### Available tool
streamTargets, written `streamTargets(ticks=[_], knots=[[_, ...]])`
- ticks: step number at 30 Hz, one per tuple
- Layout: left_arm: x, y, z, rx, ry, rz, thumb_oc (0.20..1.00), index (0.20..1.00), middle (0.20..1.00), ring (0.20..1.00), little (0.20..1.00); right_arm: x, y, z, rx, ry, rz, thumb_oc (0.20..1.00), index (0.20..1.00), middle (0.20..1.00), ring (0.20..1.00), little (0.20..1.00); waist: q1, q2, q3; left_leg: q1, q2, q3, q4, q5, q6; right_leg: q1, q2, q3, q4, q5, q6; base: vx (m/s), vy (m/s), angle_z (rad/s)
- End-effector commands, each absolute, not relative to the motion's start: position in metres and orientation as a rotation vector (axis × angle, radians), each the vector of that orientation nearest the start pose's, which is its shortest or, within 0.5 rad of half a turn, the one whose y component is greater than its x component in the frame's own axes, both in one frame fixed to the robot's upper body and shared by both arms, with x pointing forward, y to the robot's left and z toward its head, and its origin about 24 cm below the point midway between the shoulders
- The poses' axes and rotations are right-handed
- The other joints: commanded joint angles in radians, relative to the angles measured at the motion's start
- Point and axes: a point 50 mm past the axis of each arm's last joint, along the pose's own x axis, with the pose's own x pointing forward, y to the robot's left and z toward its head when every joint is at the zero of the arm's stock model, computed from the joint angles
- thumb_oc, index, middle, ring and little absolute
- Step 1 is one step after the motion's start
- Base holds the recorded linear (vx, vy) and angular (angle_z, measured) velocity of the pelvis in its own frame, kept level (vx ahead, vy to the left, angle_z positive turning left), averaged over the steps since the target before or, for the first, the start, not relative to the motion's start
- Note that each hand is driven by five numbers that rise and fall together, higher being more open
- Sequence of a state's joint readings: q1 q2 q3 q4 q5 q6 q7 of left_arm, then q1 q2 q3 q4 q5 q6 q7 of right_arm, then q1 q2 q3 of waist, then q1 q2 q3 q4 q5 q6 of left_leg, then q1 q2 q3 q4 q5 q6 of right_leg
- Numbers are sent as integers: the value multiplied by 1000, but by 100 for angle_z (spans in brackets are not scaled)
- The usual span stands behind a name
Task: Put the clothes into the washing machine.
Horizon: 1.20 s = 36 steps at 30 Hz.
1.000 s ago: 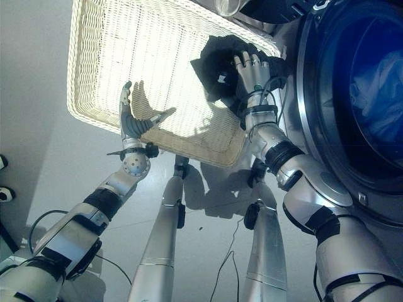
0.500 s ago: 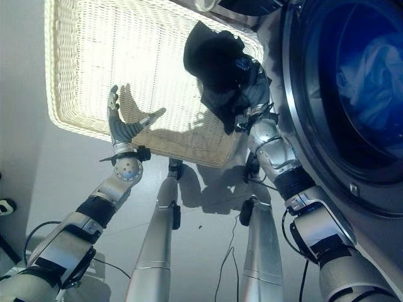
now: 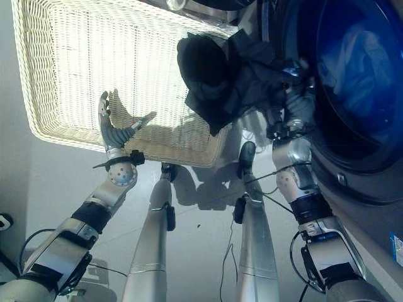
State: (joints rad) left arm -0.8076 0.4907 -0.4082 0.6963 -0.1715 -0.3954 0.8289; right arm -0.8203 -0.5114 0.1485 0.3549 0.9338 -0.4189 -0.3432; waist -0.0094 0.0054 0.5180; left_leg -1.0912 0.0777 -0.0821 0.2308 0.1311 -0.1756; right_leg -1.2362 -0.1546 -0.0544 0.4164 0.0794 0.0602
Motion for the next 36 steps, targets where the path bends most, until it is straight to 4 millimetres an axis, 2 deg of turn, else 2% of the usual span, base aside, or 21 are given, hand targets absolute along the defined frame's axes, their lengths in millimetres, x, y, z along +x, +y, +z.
streamTargets(ticks=[1,4,8,12,16,24,28,31,33,36], knots=[[362,212,190,217,-655,598,1000,1000,1000,1000,1000,333,-238,277,699,-886,-181,200,200,200,200,200,-9,14,2,1,-93,36,27,-20,92,60,78,-65,-55,58,80,0,0,0],[363,217,191,217,-657,610,1000,1000,1000,1000,1000,336,-261,270,853,-876,-230,200,200,200,200,200,-12,11,2,6,-91,38,22,-23,90,70,77,-65,-68,59,83,-2,1,-1],[363,220,191,222,-657,609,1000,1000,1000,1000,1000,340,-275,262,942,-861,-261,200,200,200,200,200,-11,10,2,11,-89,35,21,-24,88,77,75,-66,-73,62,84,-3,-3,-4],[364,222,194,221,-660,605,1000,1000,1000,1000,1000,347,-286,256,1027,-835,-274,200,200,200,200,200,-7,11,2,19,-89,35,12,-22,87,86,73,-70,-87,67,85,0,0,0],[365,222,196,225,-660,600,1000,1000,1000,1000,1000,349,-288,258,1026,-830,-262,200,200,200,200,200,-5,11,2,20,-89,31,7,-19,86,91,71,-71,-93,69,85,0,0,0],[366,222,196,220,-660,593,1000,1000,1000,1000,1000,352,-273,267,995,-827,-158,200,200,200,200,200,0,14,2,29,-92,31,-2,-15,88,101,73,-73,-101,67,83,0,0,0],[365,221,198,222,-664,591,1000,1000,1000,1000,1000,352,-257,272,974,-823,-43,200,200,200,200,200,1,13,2,29,-91,31,-6,-12,88,103,70,-75,-102,66,84,0,0,0],[365,219,199,221,-667,590,1000,1000,1000,1000,1000,350,-241,277,891,-820,30,200,200,200,200,200,0,11,2,28,-93,30,-9,-9,89,101,70,-76,-102,67,84,0,0,0],[364,218,199,222,-669,585,1000,1000,1000,1000,1000,346,-230,282,756,-834,64,200,200,200,200,200,1,11,2,27,-93,30,-10,-7,90,100,68,-78,-103,67,84,0,0,0],[363,217,200,223,-674,580,1000,1000,1000,1000,1000,340,-201,289,434,-837,125,200,200,200,200,200,0,9,2,23,-94,31,-8,-3,91,97,69,-79,-101,68,83,0,0,0]])
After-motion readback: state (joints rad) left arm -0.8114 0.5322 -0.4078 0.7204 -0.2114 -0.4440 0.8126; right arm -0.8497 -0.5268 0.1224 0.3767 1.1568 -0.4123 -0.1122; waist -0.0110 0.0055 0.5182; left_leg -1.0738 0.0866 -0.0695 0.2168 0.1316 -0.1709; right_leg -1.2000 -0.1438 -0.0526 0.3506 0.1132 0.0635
